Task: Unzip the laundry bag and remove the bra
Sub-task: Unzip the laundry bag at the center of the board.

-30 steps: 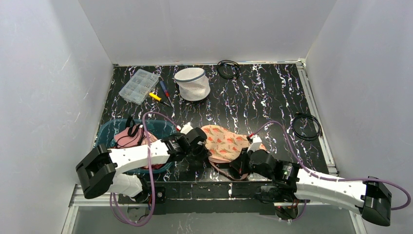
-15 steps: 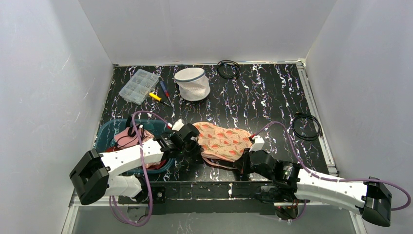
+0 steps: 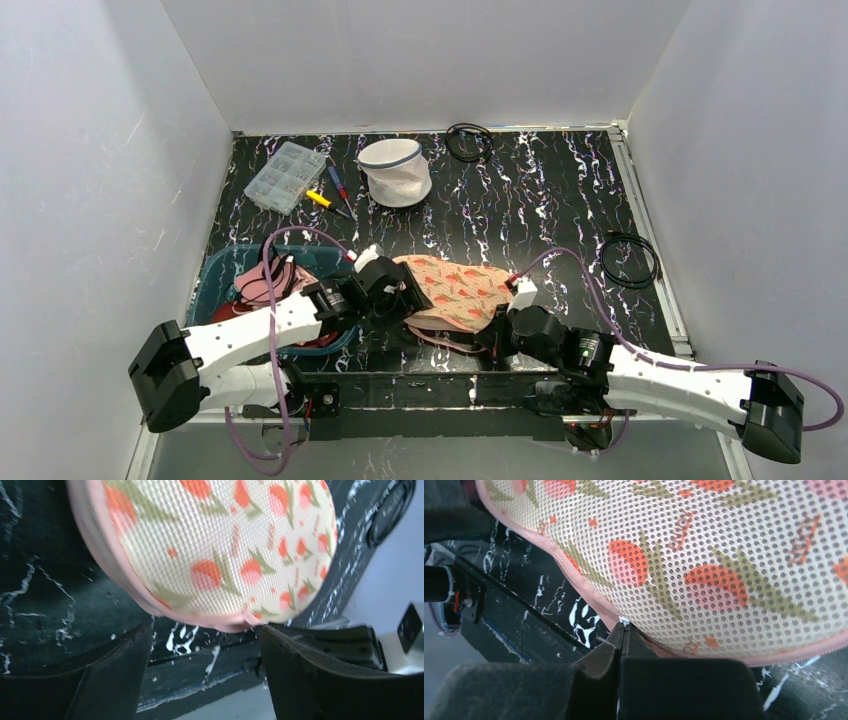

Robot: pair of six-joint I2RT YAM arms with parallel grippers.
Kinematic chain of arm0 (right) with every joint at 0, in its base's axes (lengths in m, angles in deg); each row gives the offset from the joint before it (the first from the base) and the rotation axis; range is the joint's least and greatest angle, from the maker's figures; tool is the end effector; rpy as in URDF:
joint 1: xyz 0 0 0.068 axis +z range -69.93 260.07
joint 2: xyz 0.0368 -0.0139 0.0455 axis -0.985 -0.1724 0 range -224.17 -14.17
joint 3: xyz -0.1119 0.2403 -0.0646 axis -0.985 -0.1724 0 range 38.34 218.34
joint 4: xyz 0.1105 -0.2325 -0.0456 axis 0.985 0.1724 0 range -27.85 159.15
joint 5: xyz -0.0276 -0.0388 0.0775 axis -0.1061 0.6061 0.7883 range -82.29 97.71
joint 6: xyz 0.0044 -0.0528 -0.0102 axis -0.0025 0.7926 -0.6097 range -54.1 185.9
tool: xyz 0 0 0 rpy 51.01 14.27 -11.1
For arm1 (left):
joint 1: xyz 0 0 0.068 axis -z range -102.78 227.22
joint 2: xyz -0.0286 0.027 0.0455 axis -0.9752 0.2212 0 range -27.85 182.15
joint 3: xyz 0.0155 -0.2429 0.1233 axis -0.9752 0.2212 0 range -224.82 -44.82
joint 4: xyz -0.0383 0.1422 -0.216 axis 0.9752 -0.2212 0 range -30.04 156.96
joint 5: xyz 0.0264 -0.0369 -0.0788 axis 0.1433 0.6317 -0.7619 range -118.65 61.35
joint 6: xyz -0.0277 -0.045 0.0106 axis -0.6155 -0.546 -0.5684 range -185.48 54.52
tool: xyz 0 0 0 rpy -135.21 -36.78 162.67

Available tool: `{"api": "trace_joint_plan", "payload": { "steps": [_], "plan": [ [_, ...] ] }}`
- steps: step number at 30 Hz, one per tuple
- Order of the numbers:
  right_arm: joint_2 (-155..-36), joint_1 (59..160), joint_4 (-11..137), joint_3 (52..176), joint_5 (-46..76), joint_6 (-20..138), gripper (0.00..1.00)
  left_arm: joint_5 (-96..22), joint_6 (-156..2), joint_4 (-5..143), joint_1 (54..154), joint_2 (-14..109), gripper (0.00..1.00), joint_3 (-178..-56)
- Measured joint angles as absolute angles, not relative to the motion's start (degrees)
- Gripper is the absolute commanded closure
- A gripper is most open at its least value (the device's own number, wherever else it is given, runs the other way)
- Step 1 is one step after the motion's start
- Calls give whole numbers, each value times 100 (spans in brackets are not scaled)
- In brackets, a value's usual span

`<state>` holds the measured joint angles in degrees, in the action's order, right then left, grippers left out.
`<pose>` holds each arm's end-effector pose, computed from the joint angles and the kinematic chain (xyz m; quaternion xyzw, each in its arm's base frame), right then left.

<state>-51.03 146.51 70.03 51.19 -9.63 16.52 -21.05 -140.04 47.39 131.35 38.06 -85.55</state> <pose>0.0693 0.1321 0.1699 -0.0558 0.8655 0.3367 0.3667 0.1426 -0.1894 0.2276 -0.1884 0.9019 -0.3195 0.2213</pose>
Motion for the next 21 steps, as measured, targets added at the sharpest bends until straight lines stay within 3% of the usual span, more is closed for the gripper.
{"api": "trace_joint_plan", "payload": {
  "steps": [7, 21],
  "plan": [
    [-5595, 14651, 6459, 5256, -679, 1722, 99, -2184, -14105, 4872, 13795, 3898, 23, -8592],
    [-5523, 14651, 5941, 5272, -535, 1632, 99, -2027, -14647, 5847, 14075, 4960, 17, -8763]
  ]
}}
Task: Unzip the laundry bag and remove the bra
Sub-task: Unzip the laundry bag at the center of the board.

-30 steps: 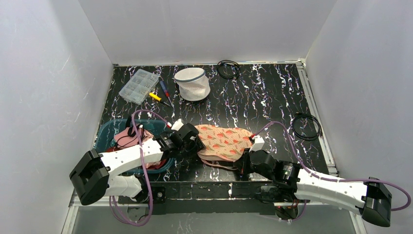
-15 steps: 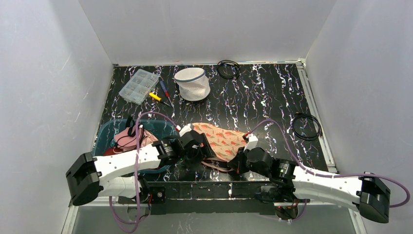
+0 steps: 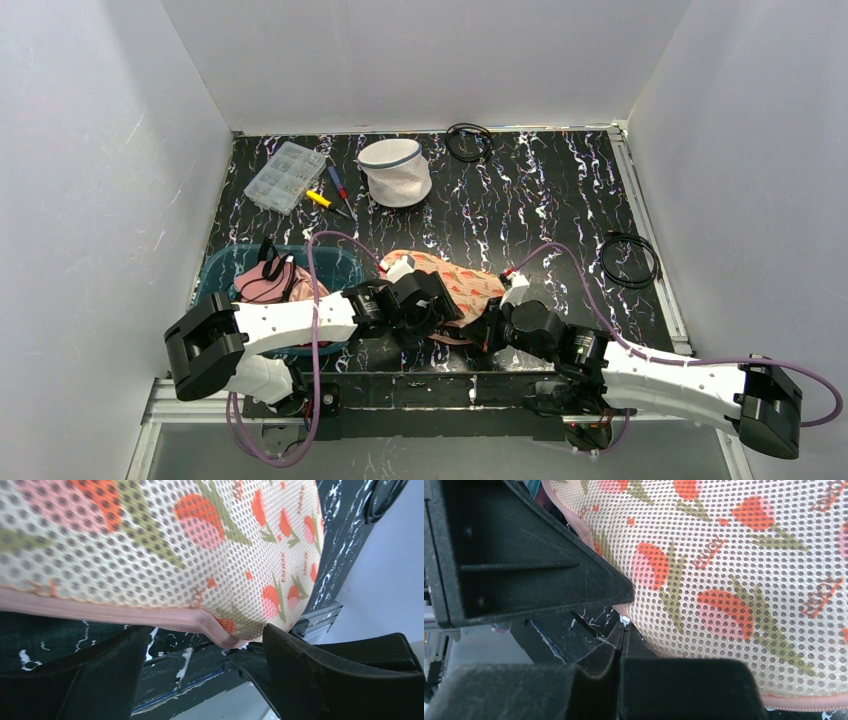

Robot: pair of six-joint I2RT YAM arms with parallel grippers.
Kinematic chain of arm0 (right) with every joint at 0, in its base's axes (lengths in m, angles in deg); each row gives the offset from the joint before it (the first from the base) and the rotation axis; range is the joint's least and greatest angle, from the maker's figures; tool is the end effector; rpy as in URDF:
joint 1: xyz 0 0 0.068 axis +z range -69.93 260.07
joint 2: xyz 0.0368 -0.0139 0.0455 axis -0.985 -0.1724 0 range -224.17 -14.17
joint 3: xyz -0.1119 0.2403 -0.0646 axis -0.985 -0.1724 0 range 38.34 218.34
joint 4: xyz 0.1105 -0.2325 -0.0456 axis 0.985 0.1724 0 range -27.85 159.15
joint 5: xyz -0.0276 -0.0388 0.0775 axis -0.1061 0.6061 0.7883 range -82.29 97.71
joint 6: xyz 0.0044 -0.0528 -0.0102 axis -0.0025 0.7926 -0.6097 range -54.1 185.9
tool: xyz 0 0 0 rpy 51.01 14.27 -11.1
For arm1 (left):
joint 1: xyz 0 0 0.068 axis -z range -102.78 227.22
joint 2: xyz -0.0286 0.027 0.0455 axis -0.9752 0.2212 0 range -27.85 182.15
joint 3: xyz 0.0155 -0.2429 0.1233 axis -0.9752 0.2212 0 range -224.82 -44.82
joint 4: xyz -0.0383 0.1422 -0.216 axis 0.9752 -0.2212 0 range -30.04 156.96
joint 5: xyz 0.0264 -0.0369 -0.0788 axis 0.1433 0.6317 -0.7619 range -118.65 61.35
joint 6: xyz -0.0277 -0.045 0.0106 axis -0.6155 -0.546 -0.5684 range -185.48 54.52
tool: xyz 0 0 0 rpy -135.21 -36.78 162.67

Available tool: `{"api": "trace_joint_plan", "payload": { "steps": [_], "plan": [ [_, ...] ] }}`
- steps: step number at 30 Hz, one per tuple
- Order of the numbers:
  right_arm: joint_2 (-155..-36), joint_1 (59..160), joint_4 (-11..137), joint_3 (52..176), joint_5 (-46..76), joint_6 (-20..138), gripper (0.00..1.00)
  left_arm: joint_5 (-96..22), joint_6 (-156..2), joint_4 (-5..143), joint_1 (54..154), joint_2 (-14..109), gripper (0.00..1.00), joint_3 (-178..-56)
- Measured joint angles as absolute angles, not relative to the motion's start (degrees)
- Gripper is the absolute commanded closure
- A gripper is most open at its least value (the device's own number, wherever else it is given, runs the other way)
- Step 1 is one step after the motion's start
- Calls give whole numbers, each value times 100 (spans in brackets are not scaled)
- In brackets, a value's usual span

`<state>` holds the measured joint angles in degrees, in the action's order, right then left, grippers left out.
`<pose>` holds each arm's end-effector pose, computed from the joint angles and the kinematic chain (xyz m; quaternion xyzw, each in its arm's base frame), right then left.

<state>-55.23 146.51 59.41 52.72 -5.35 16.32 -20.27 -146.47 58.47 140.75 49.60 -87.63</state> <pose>0.0739 0.1491 0.1864 -0.0608 0.8331 0.4088 0.3677 0.1285 -0.2466 0.2066 -0.1676 0.9001 -0.3573 0.1847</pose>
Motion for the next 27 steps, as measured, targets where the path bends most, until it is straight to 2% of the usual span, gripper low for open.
{"api": "trace_joint_plan", "payload": {
  "steps": [8, 16, 27],
  "plan": [
    [-5538, 14651, 5829, 5269, -489, 1623, 99, -1668, -14984, 6210, 14363, 4960, 15, -8752],
    [-5606, 14651, 5722, 5269, -391, 1610, 99, -1410, -15174, 6078, 14352, 5010, 27, -8765],
    [-5433, 14651, 5807, 5267, -369, 1610, 99, -1399, -15283, 5700, 14033, 5246, 69, -8806]
  ]
}}
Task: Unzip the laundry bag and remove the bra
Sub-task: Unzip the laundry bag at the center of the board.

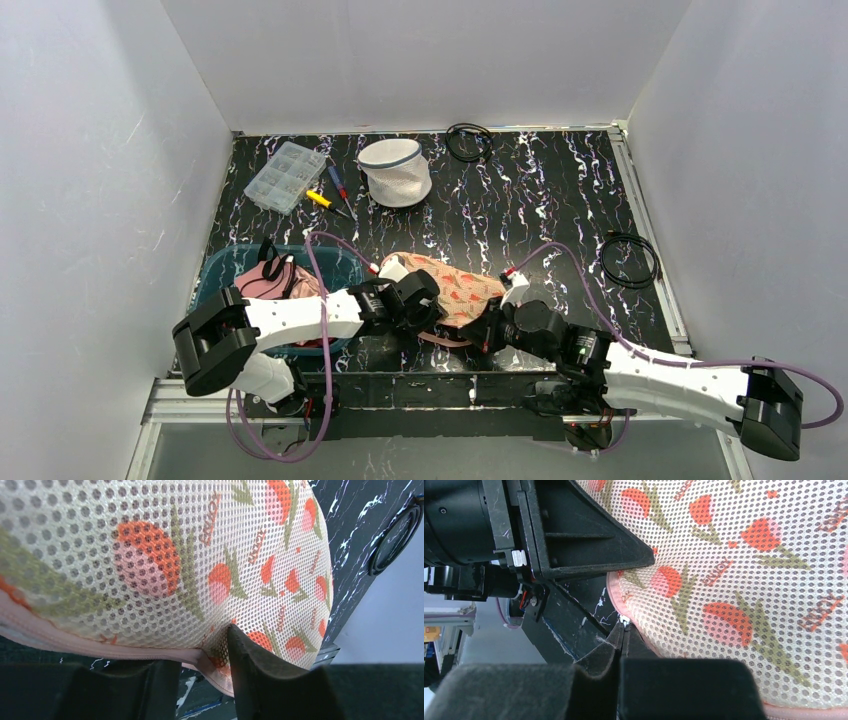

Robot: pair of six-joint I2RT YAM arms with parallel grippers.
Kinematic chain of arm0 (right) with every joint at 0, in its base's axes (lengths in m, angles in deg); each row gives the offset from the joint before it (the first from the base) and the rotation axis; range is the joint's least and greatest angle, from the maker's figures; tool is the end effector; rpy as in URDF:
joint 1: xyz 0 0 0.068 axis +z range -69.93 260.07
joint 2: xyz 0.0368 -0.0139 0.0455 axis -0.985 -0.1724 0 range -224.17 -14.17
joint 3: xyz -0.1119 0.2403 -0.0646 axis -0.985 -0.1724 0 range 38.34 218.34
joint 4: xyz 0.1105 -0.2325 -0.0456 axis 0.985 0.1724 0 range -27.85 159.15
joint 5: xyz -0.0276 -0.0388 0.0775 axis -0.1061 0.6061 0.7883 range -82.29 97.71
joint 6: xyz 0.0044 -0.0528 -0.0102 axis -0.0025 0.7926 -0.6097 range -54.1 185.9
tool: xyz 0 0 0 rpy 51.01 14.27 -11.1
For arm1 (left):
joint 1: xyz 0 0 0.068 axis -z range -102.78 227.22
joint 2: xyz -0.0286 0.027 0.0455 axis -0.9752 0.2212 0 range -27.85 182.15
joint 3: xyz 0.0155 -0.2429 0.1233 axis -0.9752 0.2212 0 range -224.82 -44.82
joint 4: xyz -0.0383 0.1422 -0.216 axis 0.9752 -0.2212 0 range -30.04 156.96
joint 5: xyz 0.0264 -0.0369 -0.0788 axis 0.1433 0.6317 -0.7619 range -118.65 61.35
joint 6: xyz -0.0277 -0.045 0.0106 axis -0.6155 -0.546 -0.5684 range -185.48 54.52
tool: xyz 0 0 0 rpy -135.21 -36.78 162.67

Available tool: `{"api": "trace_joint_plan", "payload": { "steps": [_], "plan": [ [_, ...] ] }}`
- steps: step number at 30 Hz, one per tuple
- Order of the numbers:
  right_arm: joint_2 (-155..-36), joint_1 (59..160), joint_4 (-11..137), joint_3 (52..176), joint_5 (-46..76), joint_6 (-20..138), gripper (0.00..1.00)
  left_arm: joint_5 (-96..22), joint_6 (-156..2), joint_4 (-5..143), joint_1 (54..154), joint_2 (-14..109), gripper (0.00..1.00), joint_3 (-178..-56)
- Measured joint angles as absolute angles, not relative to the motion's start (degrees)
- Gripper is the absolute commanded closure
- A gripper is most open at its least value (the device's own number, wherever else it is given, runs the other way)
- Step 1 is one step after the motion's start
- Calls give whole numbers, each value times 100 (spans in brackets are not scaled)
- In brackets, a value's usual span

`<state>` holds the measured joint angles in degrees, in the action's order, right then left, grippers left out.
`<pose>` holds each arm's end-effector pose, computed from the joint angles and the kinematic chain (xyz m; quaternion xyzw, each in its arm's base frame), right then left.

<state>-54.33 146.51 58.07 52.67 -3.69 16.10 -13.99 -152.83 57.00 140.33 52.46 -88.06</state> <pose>0.0729 0.1495 0.1906 -0.0640 0.8231 0.4306 0.3646 0.1351 -0.2467 0.1946 -0.2395 0.8925 -0.3210 0.2074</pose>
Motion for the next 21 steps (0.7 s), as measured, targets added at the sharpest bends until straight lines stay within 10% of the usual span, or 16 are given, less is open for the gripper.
{"api": "trace_joint_plan", "payload": {
  "steps": [9, 21],
  "plan": [
    [-5140, 14651, 6146, 5267, -399, 1612, 99, -1404, -15366, 5672, 13994, 5246, 100, -8809],
    [-4526, 14653, 7095, 5272, -786, 1494, 99, -1264, -15257, 5213, 13723, 4883, 100, -8815]
  ]
}}
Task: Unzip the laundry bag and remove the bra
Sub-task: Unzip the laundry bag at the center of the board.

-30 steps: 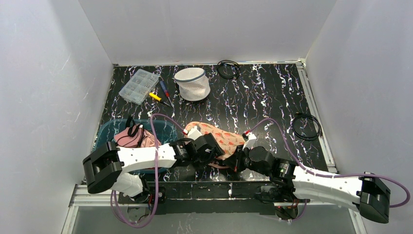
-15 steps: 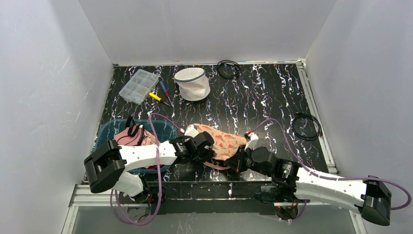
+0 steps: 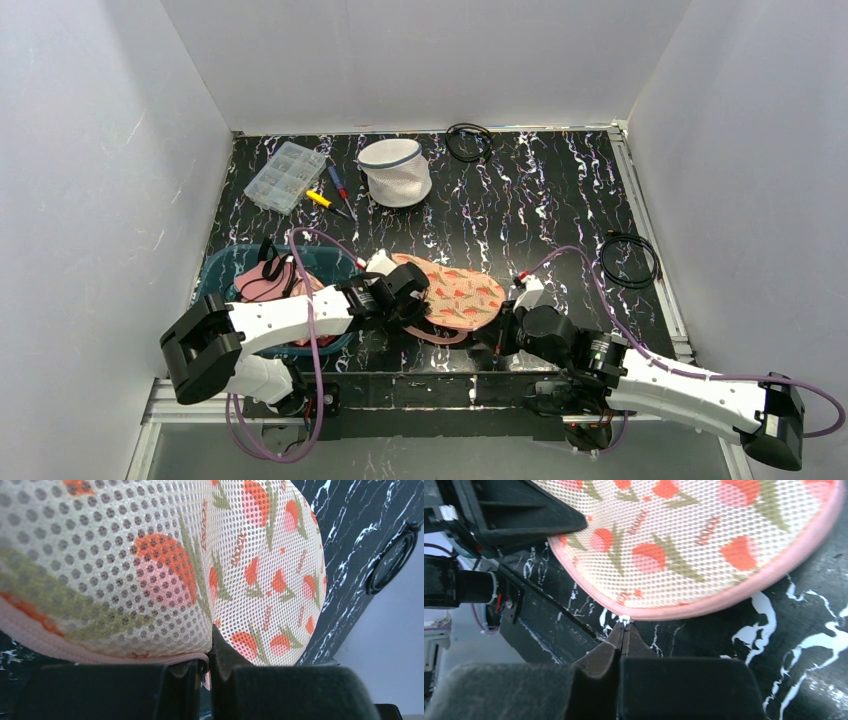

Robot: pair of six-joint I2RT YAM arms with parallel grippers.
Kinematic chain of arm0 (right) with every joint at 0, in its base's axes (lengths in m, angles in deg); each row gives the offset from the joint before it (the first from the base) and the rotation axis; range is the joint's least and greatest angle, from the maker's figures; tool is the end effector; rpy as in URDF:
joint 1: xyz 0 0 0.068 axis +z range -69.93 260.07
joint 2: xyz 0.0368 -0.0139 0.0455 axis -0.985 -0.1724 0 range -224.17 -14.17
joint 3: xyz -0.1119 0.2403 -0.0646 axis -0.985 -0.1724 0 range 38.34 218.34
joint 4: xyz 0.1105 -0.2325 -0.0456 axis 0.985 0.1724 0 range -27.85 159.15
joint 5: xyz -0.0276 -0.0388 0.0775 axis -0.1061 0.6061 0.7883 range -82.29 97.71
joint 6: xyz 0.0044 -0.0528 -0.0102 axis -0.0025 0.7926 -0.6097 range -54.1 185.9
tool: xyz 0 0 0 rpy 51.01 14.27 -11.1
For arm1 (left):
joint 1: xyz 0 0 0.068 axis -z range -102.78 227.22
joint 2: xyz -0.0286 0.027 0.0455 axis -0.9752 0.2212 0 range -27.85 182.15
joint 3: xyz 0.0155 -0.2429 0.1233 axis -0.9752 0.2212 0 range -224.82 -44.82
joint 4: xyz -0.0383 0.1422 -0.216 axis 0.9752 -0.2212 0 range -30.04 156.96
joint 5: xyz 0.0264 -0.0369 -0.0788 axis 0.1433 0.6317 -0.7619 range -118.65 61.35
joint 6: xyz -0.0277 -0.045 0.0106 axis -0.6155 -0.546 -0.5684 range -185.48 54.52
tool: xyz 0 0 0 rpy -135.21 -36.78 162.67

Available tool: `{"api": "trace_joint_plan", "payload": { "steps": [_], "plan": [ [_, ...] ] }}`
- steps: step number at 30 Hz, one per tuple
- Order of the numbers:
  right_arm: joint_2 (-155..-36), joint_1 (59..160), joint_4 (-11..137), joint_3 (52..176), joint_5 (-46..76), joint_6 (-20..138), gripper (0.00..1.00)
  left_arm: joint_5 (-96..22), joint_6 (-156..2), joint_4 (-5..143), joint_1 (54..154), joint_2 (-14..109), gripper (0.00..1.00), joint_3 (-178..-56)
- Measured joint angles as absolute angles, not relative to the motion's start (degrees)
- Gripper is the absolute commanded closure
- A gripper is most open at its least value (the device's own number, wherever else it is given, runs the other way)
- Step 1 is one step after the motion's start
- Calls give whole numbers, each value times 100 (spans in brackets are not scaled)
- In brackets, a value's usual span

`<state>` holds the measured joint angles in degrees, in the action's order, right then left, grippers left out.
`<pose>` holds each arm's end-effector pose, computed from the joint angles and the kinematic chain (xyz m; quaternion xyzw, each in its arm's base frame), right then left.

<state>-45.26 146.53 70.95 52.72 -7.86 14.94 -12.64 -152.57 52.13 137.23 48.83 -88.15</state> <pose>0.0662 0.1279 0.1902 -0.0414 0.8401 0.3922 0.3724 0.1428 -0.2281 0.2052 -0.2649 0.8877 -0.3021 0.2248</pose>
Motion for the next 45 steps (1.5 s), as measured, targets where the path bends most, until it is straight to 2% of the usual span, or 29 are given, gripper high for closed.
{"api": "trace_joint_plan", "payload": {
  "steps": [11, 13, 18, 21, 24, 29, 32, 38, 45],
  "plan": [
    [-4417, 14653, 7597, 5283, -1199, 1346, 99, -1992, -13585, 5447, 13095, 5001, 100, -9049],
    [-4430, 14653, 7589, 5283, -1188, 1357, 99, -2169, -13261, 5449, 13012, 5126, 96, -9230],
    [-4519, 14651, 7501, 5283, -1081, 1407, 99, -2442, -12756, 5449, 12940, 5347, 42, -9563],
    [-4576, 14651, 7407, 5283, -987, 1479, 99, -2573, -12772, 5366, 12940, 5202, 28, -9434],
    [-4631, 14651, 7344, 5283, -889, 1512, 99, -2654, -12971, 5112, 12940, 4792, 22, -9132],
    [-4891, 14651, 7005, 5283, -736, 1534, 99, -2678, -13364, 4752, 13073, 3871, 19, -8828],
    [-5136, 14651, 6758, 5283, -646, 1553, 99, -2652, -13535, 4752, 13364, 3747, 18, -8894],
    [-5739, 14653, 6349, 5403, -450, 1654, 99, -2632, -13792, 4983, 13902, 4623, 19, -9322],
    [-5772, 14651, 6196, 5464, -369, 1680, 99, -2630, -14177, 5445, 13922, 5196, 22, -9224]
  ]
}}
